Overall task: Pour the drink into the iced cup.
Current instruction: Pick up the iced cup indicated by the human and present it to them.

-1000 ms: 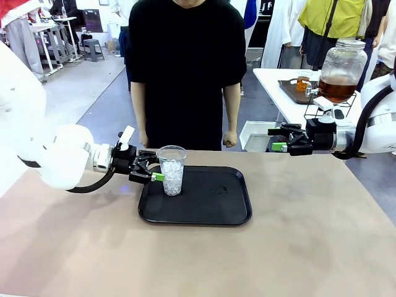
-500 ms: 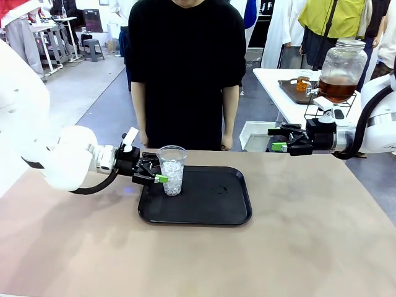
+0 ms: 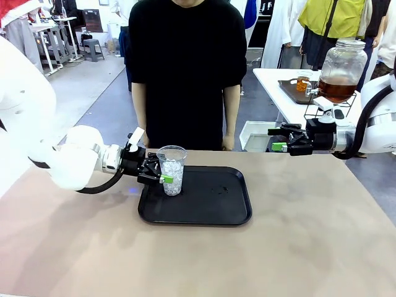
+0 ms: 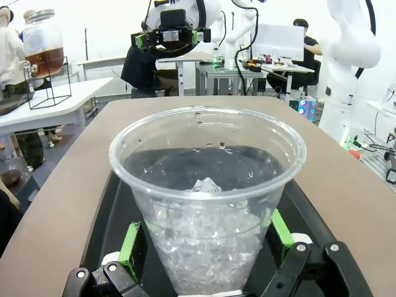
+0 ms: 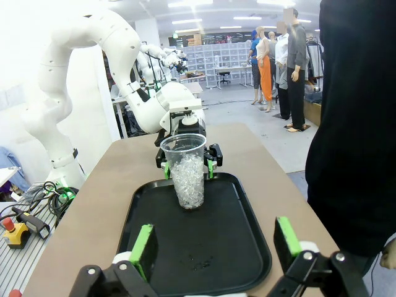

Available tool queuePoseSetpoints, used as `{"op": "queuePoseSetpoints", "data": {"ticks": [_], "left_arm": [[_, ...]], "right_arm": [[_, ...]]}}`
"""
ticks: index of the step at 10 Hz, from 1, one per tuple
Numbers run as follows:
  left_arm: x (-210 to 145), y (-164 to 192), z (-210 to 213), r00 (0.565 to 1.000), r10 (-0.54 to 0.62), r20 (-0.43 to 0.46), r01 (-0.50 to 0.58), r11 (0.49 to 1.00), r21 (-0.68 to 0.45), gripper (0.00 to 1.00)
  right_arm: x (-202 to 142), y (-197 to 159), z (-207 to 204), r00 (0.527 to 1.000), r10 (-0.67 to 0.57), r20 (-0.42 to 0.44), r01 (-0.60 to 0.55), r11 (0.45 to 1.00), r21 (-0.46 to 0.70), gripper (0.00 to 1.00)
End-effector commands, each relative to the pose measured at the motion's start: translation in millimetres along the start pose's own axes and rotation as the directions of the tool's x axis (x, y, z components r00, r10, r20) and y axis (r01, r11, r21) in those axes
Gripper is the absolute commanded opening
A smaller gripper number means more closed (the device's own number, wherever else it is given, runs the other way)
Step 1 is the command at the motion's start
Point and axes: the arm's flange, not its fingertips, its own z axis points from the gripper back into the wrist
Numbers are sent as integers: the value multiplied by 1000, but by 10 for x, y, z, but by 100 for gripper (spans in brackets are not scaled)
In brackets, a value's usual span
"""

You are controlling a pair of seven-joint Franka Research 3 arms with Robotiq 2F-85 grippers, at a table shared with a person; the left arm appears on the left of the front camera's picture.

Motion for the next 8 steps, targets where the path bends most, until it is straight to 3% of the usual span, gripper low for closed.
{"op": "queuePoseSetpoints", "data": {"ticks": [1,2,4,8], "left_arm": [[-3,40,-40,1000,12,-10,-12,1000,-15,100],[-7,40,-49,1000,17,-5,-17,999,-34,100],[-20,29,-51,1000,-10,-17,9,999,-48,61],[-17,21,-50,1000,6,-3,-6,999,-37,61]], "right_arm": [[23,10,22,1000,-12,7,12,1000,7,100],[23,10,22,1000,-12,7,12,1000,7,100],[23,10,22,1000,-12,7,12,1000,7,100],[23,10,22,1000,-12,7,12,1000,7,100]]}}
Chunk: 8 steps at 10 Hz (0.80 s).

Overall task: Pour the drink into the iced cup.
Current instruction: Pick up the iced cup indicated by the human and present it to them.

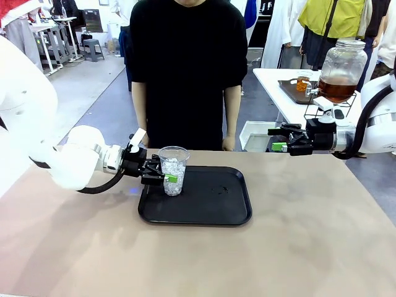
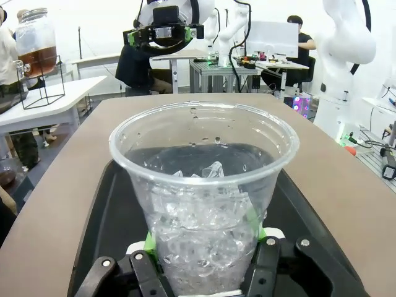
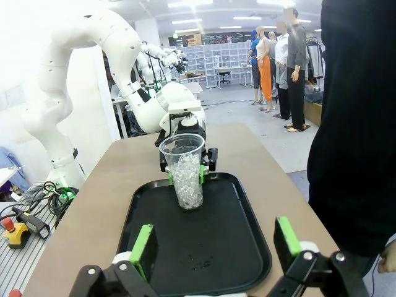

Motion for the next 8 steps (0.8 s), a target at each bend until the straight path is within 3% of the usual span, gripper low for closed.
{"op": "queuePoseSetpoints", "data": {"ticks": [1,3,8], "left_arm": [[66,42,-29,999,14,29,-14,1000,-20,61],[409,104,-75,999,-1,45,2,1000,-21,61],[1437,544,-176,995,88,39,-88,996,10,61]], "right_arm": [[23,10,22,1000,-12,7,12,1000,7,100],[23,10,22,1000,-12,7,12,1000,7,100],[23,10,22,1000,-12,7,12,1000,7,100]]}}
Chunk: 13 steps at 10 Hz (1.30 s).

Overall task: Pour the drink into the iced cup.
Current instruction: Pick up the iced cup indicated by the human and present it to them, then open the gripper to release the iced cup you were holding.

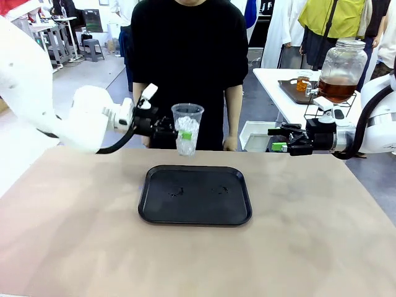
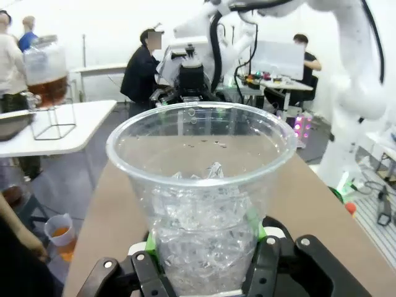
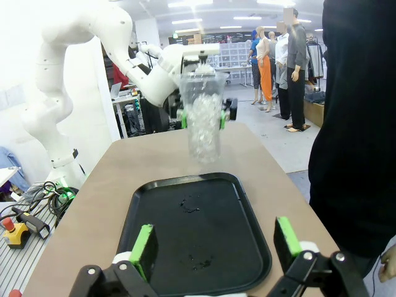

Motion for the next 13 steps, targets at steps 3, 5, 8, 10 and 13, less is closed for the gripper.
{"op": "queuePoseSetpoints", "data": {"ticks": [3,5,8,10,13], "left_arm": [[329,225,-35,1000,9,11,-9,999,44,61],[310,168,7,1000,9,0,-9,1000,29,61],[310,168,7,1000,9,0,-9,1000,29,61],[310,168,7,1000,9,0,-9,1000,29,61],[310,168,7,1000,9,0,-9,1000,29,61]], "right_arm": [[24,10,22,1000,-12,7,12,1000,7,100],[24,10,22,1000,-12,7,12,1000,7,100],[24,10,22,1000,-12,7,12,1000,7,100],[24,10,22,1000,-12,7,12,1000,7,100],[24,10,22,1000,-12,7,12,1000,7,100]]}}
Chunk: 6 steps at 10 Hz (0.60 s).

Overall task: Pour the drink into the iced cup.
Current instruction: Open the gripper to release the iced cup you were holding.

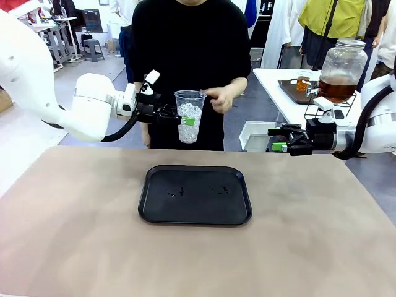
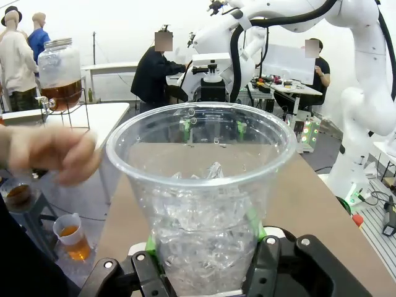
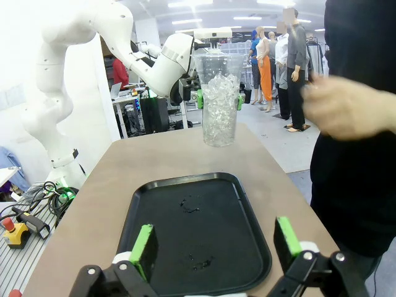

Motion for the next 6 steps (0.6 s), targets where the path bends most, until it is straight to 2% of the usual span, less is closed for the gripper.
{"op": "queuePoseSetpoints", "data": {"ticks": [1,6], "left_arm": [[37,-11,-6,1000,-2,6,2,1000,-6,61],[37,-11,-6,1000,-2,6,2,1000,-6,61]], "right_arm": [[24,10,22,1000,-12,7,12,1000,7,100],[24,10,22,1000,-12,7,12,1000,7,100]]}}
